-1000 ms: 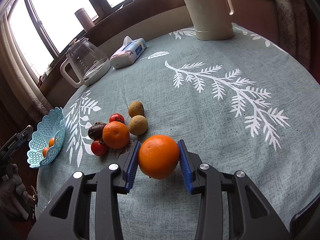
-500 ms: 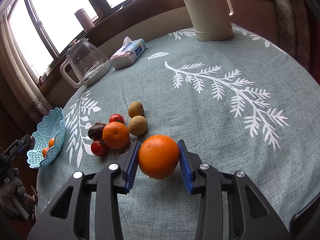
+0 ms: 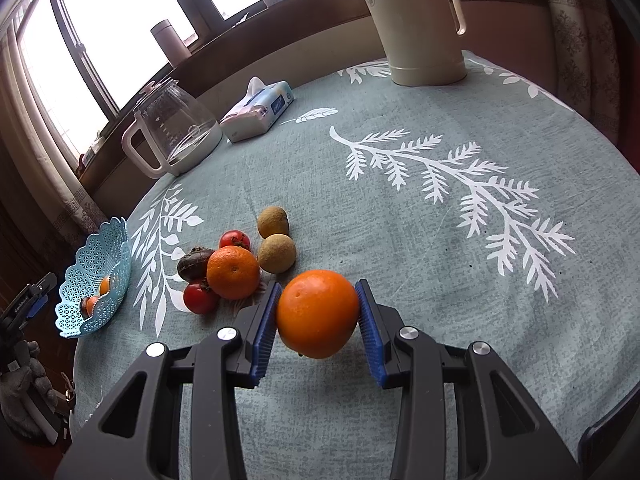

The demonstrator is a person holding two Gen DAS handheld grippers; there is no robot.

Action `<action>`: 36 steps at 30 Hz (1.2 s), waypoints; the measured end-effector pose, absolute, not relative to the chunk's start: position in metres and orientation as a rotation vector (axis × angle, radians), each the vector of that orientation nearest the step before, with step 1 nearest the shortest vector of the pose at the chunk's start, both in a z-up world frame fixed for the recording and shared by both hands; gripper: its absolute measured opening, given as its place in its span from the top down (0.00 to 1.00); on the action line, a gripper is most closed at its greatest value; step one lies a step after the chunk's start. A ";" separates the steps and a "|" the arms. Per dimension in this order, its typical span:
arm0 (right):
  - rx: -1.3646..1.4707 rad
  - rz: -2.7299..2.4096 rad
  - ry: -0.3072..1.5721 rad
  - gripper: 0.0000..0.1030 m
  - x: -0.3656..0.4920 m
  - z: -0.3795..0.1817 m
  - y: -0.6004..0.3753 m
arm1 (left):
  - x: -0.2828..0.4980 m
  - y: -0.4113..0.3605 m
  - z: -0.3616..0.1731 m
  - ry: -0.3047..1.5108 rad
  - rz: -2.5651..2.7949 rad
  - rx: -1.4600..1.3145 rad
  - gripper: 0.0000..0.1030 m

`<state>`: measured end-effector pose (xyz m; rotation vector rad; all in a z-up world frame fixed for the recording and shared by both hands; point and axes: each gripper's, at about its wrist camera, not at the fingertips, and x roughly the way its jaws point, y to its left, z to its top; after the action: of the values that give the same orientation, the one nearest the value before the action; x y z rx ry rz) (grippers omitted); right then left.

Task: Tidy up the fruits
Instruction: 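Carry the dark brown fruit into the blue basket and open the left tool, then carry the orange into the blue basket and open the right tool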

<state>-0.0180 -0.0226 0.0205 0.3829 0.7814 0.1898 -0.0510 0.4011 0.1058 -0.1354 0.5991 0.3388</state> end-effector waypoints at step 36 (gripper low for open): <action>0.149 0.631 0.699 0.62 -0.005 0.105 0.201 | -0.098 0.440 0.133 0.475 0.393 -0.214 0.03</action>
<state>-0.0047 0.2010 0.1055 0.1494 0.6988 0.6312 -0.0978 0.4400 0.1332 -0.2139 0.4746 0.3929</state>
